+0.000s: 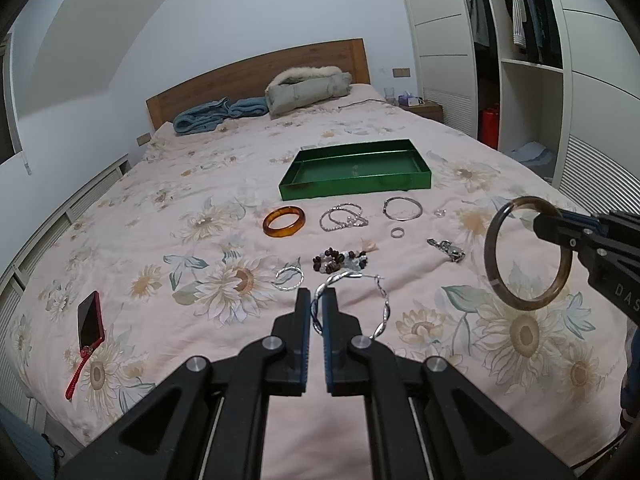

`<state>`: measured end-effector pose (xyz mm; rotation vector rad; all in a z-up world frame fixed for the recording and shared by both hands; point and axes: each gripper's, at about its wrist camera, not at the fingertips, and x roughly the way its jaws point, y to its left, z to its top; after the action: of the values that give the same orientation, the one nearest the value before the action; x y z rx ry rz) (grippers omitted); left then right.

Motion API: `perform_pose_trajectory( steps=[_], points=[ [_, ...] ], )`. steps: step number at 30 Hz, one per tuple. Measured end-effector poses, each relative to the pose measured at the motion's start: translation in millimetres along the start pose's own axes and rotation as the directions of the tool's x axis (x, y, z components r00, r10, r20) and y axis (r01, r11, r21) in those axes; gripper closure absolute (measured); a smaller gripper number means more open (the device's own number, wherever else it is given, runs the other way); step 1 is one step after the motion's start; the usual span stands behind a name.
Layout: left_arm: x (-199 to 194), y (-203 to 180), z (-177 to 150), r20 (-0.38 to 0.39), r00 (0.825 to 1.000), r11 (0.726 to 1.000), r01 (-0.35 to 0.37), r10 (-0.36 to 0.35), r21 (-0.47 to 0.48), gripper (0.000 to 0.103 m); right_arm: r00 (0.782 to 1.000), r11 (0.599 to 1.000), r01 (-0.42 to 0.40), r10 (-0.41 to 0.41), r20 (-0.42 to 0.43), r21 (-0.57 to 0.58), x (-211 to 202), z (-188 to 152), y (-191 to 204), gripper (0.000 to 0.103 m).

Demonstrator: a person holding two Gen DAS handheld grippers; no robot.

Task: Organize jewelry
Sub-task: 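Lift the twisted hoop with the left gripper while the right lifts the dark bangle, then lower the hoop into the green tray with the left gripper while the right releases the bangle there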

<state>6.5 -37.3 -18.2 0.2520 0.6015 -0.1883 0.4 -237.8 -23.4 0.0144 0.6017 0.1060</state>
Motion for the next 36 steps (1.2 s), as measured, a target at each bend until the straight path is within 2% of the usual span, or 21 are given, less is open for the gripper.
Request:
perform_pose_trajectory(
  steps=[15,28,33,36],
  points=[
    [1.4,-3.1,1.1,-0.009,1.0,1.0,0.006,-0.006,0.001,0.098,1.0,1.0,-0.001,0.001,0.0,0.0,0.7,-0.1,-0.3,0.093],
    [20.9,-4.7,5.5,-0.038,0.999,1.0,0.019,-0.02,-0.001,0.098,1.0,1.0,-0.002,0.002,-0.007,0.006,5.9,6.0,0.6,0.093],
    [33.2,1.7,18.6,-0.046,0.998,0.999,0.033,-0.034,-0.015,0.098,1.0,1.0,-0.003,0.003,0.0,0.006,14.0,21.8,-5.5,0.093],
    [45.7,10.2,42.2,-0.026,0.999,0.999,0.028,-0.028,-0.024,0.098,1.0,1.0,-0.004,0.004,0.022,0.002,22.4,44.8,-12.0,0.093]
  ],
)
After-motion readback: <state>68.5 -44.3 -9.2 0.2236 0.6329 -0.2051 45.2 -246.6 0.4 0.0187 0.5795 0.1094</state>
